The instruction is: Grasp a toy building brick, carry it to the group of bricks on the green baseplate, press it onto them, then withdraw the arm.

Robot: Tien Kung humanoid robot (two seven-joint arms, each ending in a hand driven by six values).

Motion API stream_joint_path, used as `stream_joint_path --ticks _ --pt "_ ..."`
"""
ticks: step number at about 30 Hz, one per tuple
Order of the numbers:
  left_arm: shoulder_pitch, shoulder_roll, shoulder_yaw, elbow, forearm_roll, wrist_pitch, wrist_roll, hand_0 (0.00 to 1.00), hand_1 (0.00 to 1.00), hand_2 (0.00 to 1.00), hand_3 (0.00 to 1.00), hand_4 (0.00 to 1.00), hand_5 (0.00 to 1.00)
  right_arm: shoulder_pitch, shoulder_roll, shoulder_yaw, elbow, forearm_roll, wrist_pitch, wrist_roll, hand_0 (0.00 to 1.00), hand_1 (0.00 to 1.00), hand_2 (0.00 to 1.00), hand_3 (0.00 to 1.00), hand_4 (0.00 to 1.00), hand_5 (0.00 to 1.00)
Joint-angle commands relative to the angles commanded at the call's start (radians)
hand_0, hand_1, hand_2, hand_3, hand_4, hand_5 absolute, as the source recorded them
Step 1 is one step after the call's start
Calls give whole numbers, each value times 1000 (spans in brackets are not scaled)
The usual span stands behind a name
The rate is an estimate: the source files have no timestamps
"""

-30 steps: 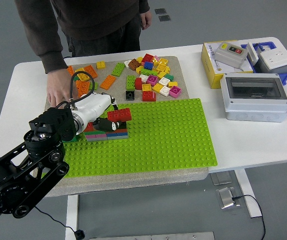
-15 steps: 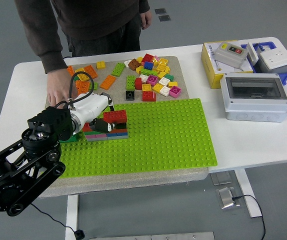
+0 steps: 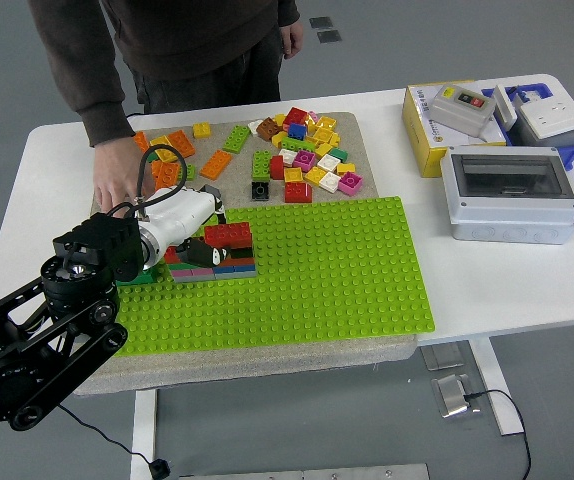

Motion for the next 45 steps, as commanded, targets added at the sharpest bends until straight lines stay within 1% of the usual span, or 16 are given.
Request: stream_joint_path --ticks 19,31,36,45 --pt "-1 -6 11 13 19 9 -7 954 903 871 575 630 334 2 4 -12 0 6 4 -1 631 598 688 776 644 998" --pt "-14 -2 25 22 29 22 -23 952 904 872 579 628 327 5 5 -12 0 5 6 -1 632 597 688 777 644 998" --pt "-23 6 37 28 29 24 -29 952 904 872 580 628 323 5 6 -12 0 5 5 -1 632 598 688 777 645 998" --pt "-37 34 62 23 17 24 -50 953 905 874 581 625 314 6 6 -13 0 7 6 -1 632 599 689 777 645 998"
